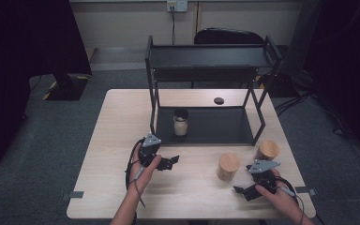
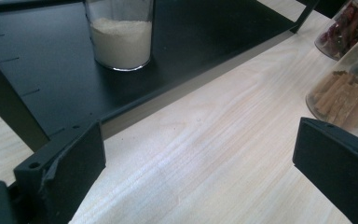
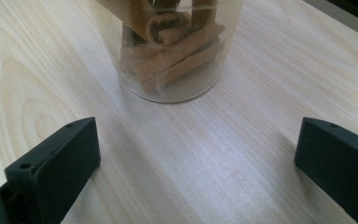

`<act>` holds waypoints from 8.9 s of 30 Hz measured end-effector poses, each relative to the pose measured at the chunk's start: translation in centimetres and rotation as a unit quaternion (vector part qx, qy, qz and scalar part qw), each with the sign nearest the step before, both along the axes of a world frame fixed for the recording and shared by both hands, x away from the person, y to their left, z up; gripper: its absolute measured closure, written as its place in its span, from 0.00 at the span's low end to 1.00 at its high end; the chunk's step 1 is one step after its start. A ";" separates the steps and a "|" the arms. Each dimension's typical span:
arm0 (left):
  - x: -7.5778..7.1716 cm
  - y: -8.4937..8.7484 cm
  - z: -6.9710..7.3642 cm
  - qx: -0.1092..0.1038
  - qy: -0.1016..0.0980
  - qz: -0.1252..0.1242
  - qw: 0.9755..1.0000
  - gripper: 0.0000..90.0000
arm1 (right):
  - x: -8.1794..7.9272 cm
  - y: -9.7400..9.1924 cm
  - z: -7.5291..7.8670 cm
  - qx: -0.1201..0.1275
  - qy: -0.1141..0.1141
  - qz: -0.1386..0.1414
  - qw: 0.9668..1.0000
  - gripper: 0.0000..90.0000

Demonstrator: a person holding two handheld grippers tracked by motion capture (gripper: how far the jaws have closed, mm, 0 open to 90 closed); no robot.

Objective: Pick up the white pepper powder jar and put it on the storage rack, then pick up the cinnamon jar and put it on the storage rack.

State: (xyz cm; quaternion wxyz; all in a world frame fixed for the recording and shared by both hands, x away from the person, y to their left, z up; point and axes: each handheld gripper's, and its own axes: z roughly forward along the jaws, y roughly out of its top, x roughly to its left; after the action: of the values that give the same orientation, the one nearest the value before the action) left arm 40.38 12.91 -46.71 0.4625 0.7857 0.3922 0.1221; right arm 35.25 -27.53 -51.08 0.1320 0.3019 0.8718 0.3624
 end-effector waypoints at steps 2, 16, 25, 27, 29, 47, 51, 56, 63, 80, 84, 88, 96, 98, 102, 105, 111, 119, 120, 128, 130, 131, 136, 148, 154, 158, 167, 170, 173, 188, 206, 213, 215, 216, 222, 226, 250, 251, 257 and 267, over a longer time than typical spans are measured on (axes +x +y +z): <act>-0.1 0.1 -0.1 0.000 0.001 0.001 1.000 0.02 | 0.0 0.0 0.0 0.000 0.000 0.000 1.000 0.00; -0.8 1.4 -0.5 0.000 0.003 0.013 1.000 0.02 | 0.0 0.0 0.0 0.000 0.000 0.000 1.000 0.00; -1.1 2.0 -0.6 0.000 0.000 0.019 1.000 0.02 | 0.0 0.0 0.0 0.000 0.000 0.000 1.000 0.00; -1.2 2.2 -0.6 -0.001 0.000 0.020 1.000 0.02 | 0.0 0.0 0.0 0.000 0.000 0.000 1.000 0.00; -1.3 2.3 -0.6 0.000 0.000 0.021 1.000 0.02 | 0.0 0.0 0.0 0.000 0.000 0.000 1.000 0.00; -2.3 4.2 -1.0 0.001 0.002 0.039 0.999 0.02 | 0.0 0.0 0.0 0.000 0.000 0.000 1.000 0.00; -2.6 4.6 -1.2 0.000 0.003 0.044 0.999 0.02 | 0.0 0.0 0.0 0.000 0.000 0.000 1.000 0.00; -2.9 5.3 -1.3 0.007 0.003 0.049 0.999 0.02 | 0.0 0.0 0.0 0.000 0.000 0.000 1.000 0.00; -3.3 6.4 -1.8 0.009 0.008 0.065 0.998 0.02 | 0.0 0.0 0.0 0.000 0.000 0.000 1.000 0.00; -4.5 7.5 -3.1 0.061 0.017 0.080 0.995 0.02 | 0.0 0.0 0.0 0.000 0.000 0.000 1.000 0.00; -4.7 7.7 -3.7 0.070 0.032 0.085 0.993 0.02 | 0.0 0.0 0.0 0.000 0.000 0.000 1.000 0.00; -4.7 7.9 -4.1 0.090 0.035 0.087 0.992 0.02 | 0.0 0.0 0.0 0.000 0.000 0.000 1.000 0.00; -4.8 7.8 -4.3 0.124 0.022 0.086 0.988 0.00 | 0.0 0.0 0.0 0.000 0.000 0.000 1.000 0.00; -4.8 7.8 -4.3 0.124 0.022 0.088 0.988 0.00 | 0.0 0.0 0.0 0.000 0.000 0.000 1.000 0.00; -4.8 7.8 -4.3 0.124 0.023 0.088 0.988 0.00 | 0.0 0.0 0.0 0.000 0.000 0.000 1.000 0.00; -4.8 7.8 -4.3 0.124 0.023 0.088 0.988 0.00 | 0.0 0.0 0.0 0.000 0.000 0.000 1.000 0.00; -4.8 7.8 -4.3 0.124 0.023 0.088 0.988 0.00 | 0.0 0.0 0.0 0.000 0.000 0.000 1.000 0.00; -4.8 7.8 -4.3 0.124 0.023 0.088 0.988 0.00 | 0.1 -0.1 0.0 0.000 0.000 0.004 1.000 0.00; -4.8 7.8 -4.3 0.124 0.023 0.088 0.988 0.00 | 0.1 -0.1 0.0 0.001 0.001 0.005 1.000 0.00; -4.8 7.8 -4.3 0.124 0.023 0.088 0.988 0.00 | 0.3 -0.3 0.1 0.006 0.009 0.012 1.000 0.00; -4.8 7.8 -4.3 0.124 0.023 0.088 0.988 0.00 | 0.4 -0.4 0.2 0.006 0.009 0.012 1.000 0.01; -4.8 7.8 -4.3 0.124 0.023 0.088 0.988 0.00 | 0.4 -0.4 0.3 0.005 0.008 0.012 1.000 0.01; -4.8 7.8 -4.3 0.123 0.023 0.088 0.988 0.00 | 0.6 -0.4 0.6 0.004 0.004 0.016 1.000 0.01; -4.8 7.8 -4.3 0.124 0.023 0.088 0.988 0.00 | 0.6 0.2 1.2 -0.014 -0.010 0.036 0.999 0.01; -4.8 7.8 -4.3 0.124 0.023 0.088 0.988 0.00 | 0.7 0.4 1.6 -0.008 -0.007 0.039 0.999 0.01; -4.8 7.8 -4.3 0.124 0.023 0.088 0.988 0.00 | 0.9 0.7 1.8 -0.005 -0.011 0.041 0.999 0.01; -4.8 7.8 -4.3 0.124 0.023 0.088 0.988 0.00 | 1.1 1.0 1.9 -0.006 -0.011 0.041 0.999 0.01; -4.8 7.8 -4.3 0.124 0.023 0.088 0.988 0.00 | 1.2 1.0 1.9 -0.001 -0.012 0.041 0.999 0.01; -4.8 7.8 -4.3 0.124 0.023 0.088 0.988 0.00 | 1.3 1.2 1.9 0.002 -0.013 0.044 0.999 0.01; -4.8 7.8 -4.3 0.124 0.022 0.088 0.988 0.00 | 1.5 2.0 1.8 -0.001 -0.018 0.054 0.998 0.02; -4.8 7.8 -4.3 0.124 0.023 0.088 0.988 0.00 | 2.0 2.8 2.0 0.021 -0.021 0.058 0.998 0.06; -4.8 7.8 -4.3 0.124 0.023 0.088 0.988 0.00 | 2.3 3.3 1.8 0.025 -0.019 0.058 0.998 0.11; -4.8 7.8 -4.3 0.124 0.023 0.088 0.988 0.00 | 2.4 3.5 1.7 0.030 -0.018 0.055 0.998 0.12; -4.8 7.8 -4.3 0.124 0.023 0.088 0.988 0.00 | 2.5 3.5 1.7 0.034 -0.016 0.055 0.998 0.14; -4.8 7.8 -4.3 0.124 0.023 0.088 0.988 0.00 | 2.7 3.9 1.5 0.041 -0.016 0.060 0.997 0.20; -4.8 7.8 -4.3 0.124 0.023 0.088 0.988 0.00 | 2.6 4.0 1.5 0.038 -0.023 0.062 0.997 0.24; -4.8 7.8 -4.3 0.124 0.023 0.088 0.988 0.00 | 3.0 4.1 1.6 0.029 -0.027 0.062 0.997 0.28; -4.8 7.8 -4.3 0.124 0.023 0.088 0.988 0.00 | 3.0 4.1 1.6 0.030 -0.025 0.062 0.997 0.28; -4.8 7.8 -4.3 0.124 0.023 0.088 0.988 0.00 | 3.2 4.2 1.8 0.028 -0.024 0.064 0.997 0.28; -4.8 7.8 -4.3 0.124 0.023 0.088 0.988 0.00 | 4.1 4.7 2.5 0.025 -0.022 0.063 0.997 0.28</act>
State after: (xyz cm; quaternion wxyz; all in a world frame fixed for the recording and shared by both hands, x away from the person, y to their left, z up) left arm 35.56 20.69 -51.05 0.3402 0.8019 0.4520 0.1920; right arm 39.36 -22.87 -48.60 0.1205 0.2413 0.8765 0.3988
